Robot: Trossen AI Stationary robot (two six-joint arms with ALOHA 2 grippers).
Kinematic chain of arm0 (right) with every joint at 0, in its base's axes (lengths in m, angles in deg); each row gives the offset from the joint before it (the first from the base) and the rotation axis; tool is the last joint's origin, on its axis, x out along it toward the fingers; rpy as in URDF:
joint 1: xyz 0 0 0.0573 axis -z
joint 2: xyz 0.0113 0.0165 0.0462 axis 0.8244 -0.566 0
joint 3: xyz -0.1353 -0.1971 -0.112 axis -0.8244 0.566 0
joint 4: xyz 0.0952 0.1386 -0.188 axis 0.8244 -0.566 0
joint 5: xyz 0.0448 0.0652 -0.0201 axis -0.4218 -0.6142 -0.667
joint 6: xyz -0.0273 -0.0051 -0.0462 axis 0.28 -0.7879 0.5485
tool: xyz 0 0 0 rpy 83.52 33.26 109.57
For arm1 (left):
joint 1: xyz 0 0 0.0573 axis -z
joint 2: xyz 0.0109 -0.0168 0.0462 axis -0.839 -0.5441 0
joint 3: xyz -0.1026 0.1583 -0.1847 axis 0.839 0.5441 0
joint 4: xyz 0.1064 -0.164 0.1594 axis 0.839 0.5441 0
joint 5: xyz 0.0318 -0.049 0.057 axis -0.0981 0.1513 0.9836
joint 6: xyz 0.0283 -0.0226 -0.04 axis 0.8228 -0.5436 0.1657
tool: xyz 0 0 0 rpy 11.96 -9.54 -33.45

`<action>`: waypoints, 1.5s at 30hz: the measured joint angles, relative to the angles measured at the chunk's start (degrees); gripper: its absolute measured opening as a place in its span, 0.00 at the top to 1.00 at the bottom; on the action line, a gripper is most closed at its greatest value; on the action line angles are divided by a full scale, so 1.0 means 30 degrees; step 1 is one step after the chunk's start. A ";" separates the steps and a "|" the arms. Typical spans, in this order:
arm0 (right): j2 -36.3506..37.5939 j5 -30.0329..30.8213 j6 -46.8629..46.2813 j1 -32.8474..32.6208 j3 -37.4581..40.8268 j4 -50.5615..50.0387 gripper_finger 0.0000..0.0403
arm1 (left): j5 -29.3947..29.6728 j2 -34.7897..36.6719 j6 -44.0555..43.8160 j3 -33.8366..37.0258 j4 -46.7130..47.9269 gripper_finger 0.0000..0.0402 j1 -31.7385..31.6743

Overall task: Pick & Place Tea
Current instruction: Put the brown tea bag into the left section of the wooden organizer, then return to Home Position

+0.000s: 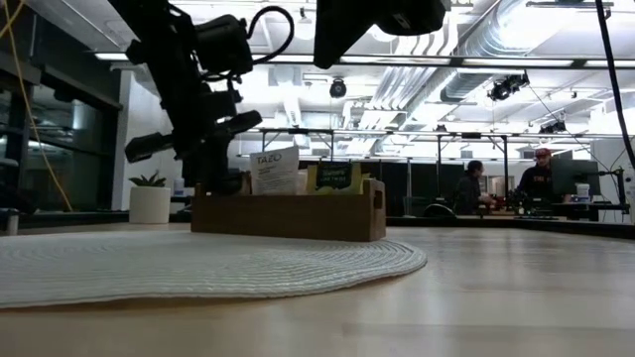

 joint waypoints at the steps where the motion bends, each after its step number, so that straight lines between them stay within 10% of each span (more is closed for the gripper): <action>1: 0.0000 0.0009 -0.0003 0.0000 0.0000 -0.0035 1.00 | 0.0120 -0.0008 -0.0005 0.0005 -0.0079 0.97 0.0021; 16: 0.0140 0.0974 0.0074 0.0000 0.0036 -0.1438 0.83 | -0.0141 0.0998 -0.0916 -0.2770 0.3576 0.54 0.0002; 32: 0.5844 0.9480 -0.3380 -0.1161 0.2157 -0.8193 0.80 | -0.3082 1.1571 -0.6295 0.0332 0.4589 0.76 -0.2138; 38: 1.2614 1.1222 -0.3309 -0.1564 1.1158 -0.1379 0.83 | -0.3275 1.7139 -1.0291 0.2596 0.4573 0.89 -0.2103; 45: 2.0729 1.0017 0.4773 -0.0036 2.2013 1.5296 0.87 | -0.4826 2.1681 -1.4445 0.4102 0.3167 0.99 -0.2103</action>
